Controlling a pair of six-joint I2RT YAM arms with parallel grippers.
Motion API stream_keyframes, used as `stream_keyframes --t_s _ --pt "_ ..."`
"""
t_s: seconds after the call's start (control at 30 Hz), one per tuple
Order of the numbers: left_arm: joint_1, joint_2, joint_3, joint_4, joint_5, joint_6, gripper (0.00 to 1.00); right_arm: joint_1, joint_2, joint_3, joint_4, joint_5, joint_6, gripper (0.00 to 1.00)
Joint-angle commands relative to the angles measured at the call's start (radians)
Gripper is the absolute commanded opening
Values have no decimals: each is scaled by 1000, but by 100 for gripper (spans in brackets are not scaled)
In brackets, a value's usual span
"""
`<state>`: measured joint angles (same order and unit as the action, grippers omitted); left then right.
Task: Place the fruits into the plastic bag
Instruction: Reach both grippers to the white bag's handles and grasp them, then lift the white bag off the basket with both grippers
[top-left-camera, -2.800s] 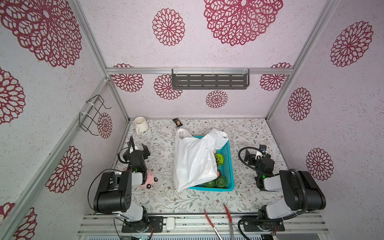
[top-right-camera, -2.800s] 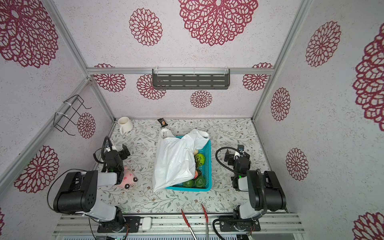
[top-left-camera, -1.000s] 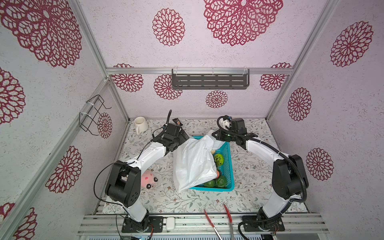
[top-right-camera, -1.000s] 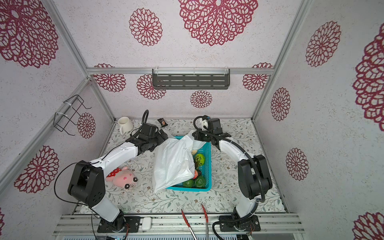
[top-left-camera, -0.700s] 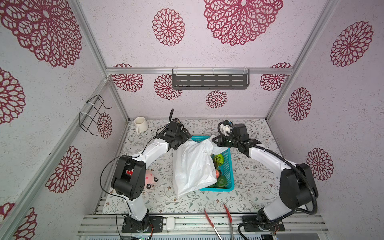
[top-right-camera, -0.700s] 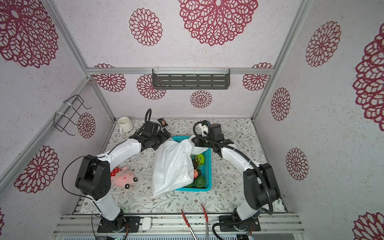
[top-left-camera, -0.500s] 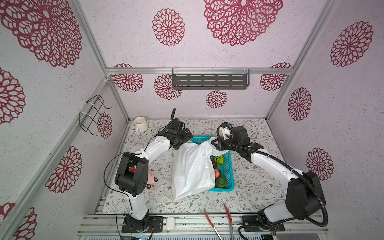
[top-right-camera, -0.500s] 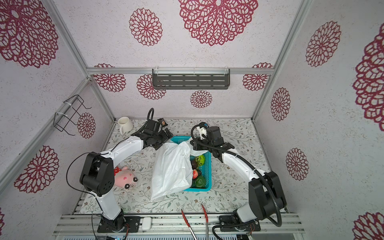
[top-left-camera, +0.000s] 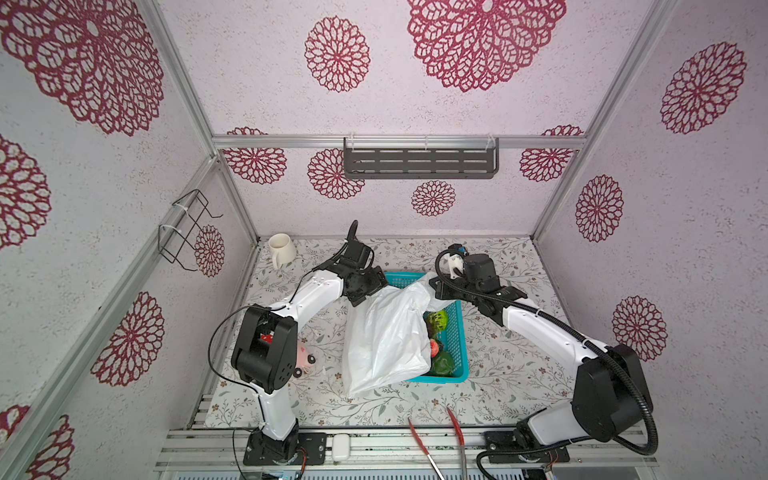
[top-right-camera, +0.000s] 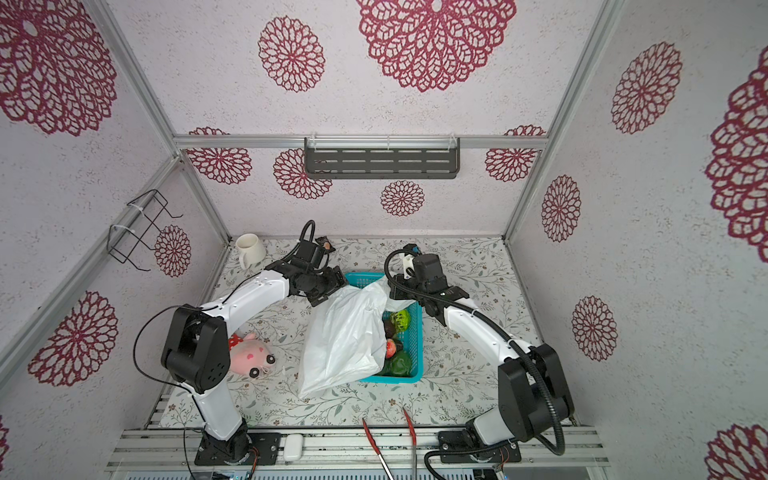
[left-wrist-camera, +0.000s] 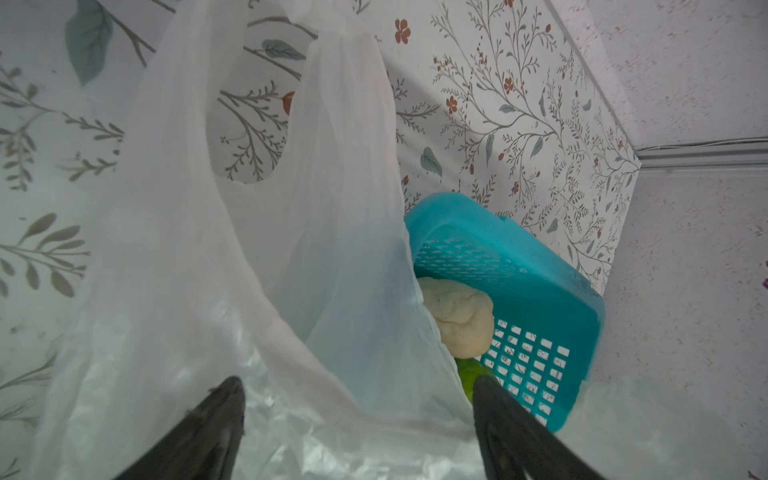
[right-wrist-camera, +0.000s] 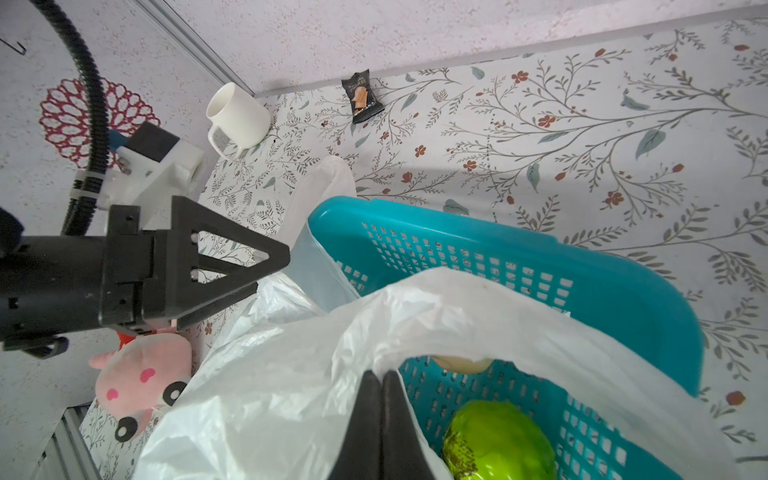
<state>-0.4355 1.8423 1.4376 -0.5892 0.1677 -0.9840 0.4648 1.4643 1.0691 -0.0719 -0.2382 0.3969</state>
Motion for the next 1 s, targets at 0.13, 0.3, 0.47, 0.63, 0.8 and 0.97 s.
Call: stream_keyframes --t_s 0.13,0.3,0.47,0.63,0.8,0.97 --pt "-5 20 14 21 19 -2 27 11 -27 2 9 39 -26 0" --pt "-6 18 24 58 20 -12 0 16 -46 -6 19 69 -15 0" --pt "-3 -23 143 8 -59 178 0 16 -109 -10 30 131 9 2" --pt "-1 5 413 -210 -47 517 0 12 -217 17 54 217 16 58" --pt "12 1 508 -308 -5 697 0 -3 -302 42 96 282 25 73" --pt "21 -98 420 -230 104 804 0 -31 -296 125 48 206 10 76"
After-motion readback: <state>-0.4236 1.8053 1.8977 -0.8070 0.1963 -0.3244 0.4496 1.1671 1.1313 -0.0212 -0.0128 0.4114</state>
